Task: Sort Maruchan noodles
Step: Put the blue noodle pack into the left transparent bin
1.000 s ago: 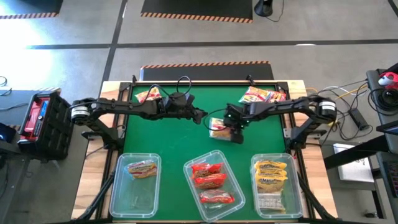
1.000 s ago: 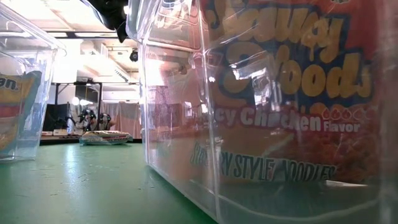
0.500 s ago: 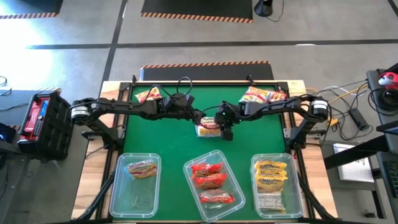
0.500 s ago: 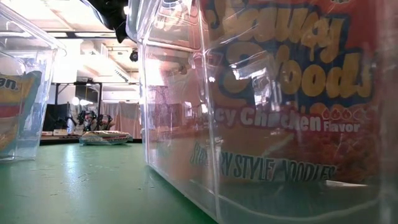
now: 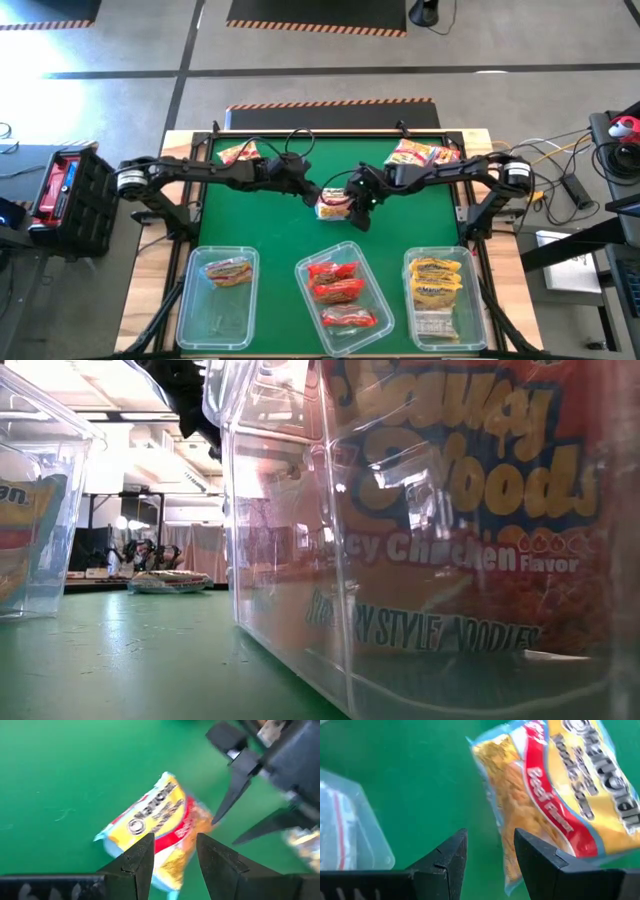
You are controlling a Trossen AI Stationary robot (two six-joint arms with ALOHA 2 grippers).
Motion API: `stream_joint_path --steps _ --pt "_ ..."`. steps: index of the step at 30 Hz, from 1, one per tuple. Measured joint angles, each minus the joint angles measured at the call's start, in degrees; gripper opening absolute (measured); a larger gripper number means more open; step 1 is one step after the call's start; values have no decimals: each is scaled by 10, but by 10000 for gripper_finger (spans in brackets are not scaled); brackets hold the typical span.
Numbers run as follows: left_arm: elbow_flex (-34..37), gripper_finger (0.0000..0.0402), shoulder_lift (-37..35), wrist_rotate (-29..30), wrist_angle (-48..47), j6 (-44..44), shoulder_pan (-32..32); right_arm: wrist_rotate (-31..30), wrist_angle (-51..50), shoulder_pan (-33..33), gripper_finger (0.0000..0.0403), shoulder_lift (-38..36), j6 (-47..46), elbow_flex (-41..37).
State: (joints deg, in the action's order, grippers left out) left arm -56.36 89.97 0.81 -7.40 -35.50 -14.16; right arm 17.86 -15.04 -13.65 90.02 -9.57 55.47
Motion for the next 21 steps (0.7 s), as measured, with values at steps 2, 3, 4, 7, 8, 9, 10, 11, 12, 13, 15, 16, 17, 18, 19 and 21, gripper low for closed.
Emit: stream_joint_path --steps 2,3,4,7,8,9,10,11,12,13,15,16,17,18,19,21 --pt "1 130 7 -1 8 26 -3 0 35 0 153 -1 -13 -16" --pt "0 130 10 -5 11 36 -5 0 57 0 153 -1 -18 -24" --pt "0 130 16 -14 8 44 -7 1 69 0 153 -1 -28 -32" --pt "1 130 39 -43 16 53 -10 -22 98 0 153 -1 -40 -56" --pt "1 130 45 -50 16 53 -11 -37 104 0 153 -1 -41 -64" --pt "1 130 53 -54 17 54 -11 -49 110 0 153 -1 -44 -72" --pt "1 130 60 -62 21 53 -11 -56 114 0 153 -1 -49 -78" --pt "1 130 65 -64 22 52 -11 -57 119 -1 153 -2 -55 -84" --pt "1 130 71 -64 22 52 -11 -58 125 -1 153 -3 -58 -90" --pt "1 130 75 -65 26 51 -11 -59 133 -1 153 -3 -61 -97" --pt "1 130 78 -65 29 49 -11 -59 146 -1 153 -3 -68 -107" --pt "1 130 78 -65 33 49 -11 -59 149 -1 153 -4 -69 -111" --pt "2 130 78 -65 40 49 -11 -59 150 -1 153 -4 -70 -113" --pt "2 130 77 -66 44 52 -11 -58 150 -1 153 -4 -69 -115" --pt "2 130 75 -68 44 55 -11 -59 150 -1 152 -4 -70 -117" --pt "2 130 70 -81 47 63 -11 -59 151 -1 152 -4 -69 -121"
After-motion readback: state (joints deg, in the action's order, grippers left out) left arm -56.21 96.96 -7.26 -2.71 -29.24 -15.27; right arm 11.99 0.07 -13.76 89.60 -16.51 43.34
